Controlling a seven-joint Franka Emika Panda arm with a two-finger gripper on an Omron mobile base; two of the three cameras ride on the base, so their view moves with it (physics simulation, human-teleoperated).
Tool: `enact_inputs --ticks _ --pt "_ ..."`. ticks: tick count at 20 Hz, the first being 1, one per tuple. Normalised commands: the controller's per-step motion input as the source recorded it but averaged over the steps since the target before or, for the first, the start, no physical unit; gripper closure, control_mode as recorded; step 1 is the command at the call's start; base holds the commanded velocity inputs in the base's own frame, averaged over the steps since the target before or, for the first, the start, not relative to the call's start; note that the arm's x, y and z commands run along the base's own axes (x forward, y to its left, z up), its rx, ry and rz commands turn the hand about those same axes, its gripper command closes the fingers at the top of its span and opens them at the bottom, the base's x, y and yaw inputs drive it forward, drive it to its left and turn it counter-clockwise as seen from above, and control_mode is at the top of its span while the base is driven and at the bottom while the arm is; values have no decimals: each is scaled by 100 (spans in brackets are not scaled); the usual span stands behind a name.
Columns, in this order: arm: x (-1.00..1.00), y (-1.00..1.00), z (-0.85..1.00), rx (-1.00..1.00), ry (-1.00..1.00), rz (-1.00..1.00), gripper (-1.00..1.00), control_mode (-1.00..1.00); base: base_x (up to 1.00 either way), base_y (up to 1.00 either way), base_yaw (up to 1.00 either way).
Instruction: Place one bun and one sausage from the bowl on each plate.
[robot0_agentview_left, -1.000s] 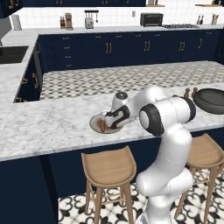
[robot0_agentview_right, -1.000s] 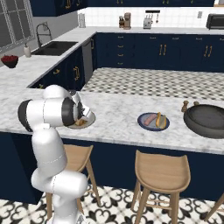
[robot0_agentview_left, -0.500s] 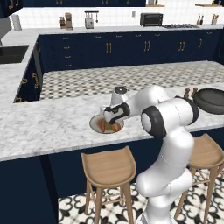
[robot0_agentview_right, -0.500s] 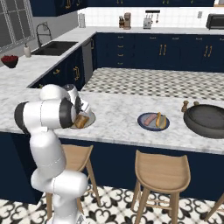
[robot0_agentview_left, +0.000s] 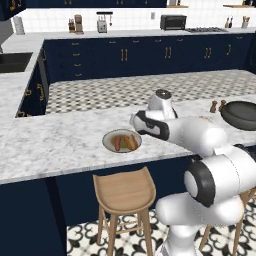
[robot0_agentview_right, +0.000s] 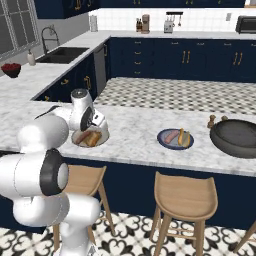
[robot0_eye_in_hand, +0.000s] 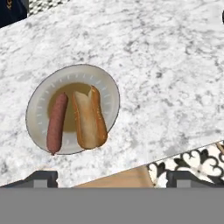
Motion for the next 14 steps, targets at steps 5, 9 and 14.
enact_inputs --ticks 5,9,14 --pt "-96 -90 3 -1 0 -13 -100 -100 0 0 0" --pt "-100 -67 0 -2 0 -13 -100 -100 0 0 0" --pt "-100 -24 41 0 0 -9 -100 -100 0 0 0"
